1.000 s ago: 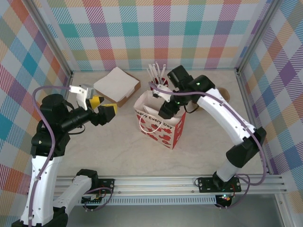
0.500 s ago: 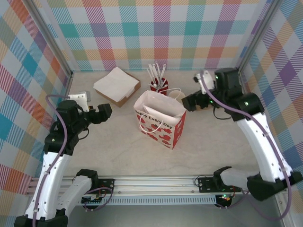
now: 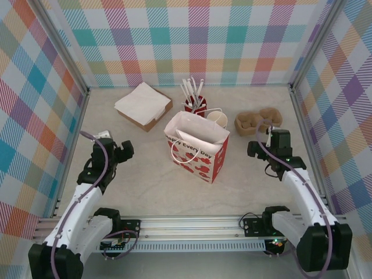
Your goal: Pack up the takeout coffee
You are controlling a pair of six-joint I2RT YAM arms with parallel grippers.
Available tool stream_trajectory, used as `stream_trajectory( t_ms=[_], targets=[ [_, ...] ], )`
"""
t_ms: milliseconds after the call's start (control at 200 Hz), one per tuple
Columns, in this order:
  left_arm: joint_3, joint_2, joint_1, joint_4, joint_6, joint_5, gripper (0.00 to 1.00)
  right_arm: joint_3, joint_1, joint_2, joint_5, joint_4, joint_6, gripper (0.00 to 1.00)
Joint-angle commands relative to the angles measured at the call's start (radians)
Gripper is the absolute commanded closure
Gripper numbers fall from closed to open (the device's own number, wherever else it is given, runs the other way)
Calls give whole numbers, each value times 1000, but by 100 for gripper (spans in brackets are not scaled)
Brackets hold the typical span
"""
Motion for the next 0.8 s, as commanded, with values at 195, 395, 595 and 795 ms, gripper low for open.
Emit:
stream_trajectory(
  t_ms=[195,395,595,795],
  targets=[
    [-90,249,2,488,209,-21,0,-160,-5,329,37,877,-80,0],
    [-126,446,5,812,280,30,0,-194,-29,510,-64,1126,-126,0],
    [-132,633,19,1013,315,133,0,-192,-56,536,-133,1148,-124,0],
    [-125,741,51,1091,282,151,0,-186,-56,534,-145,1132,-131,0]
  ],
)
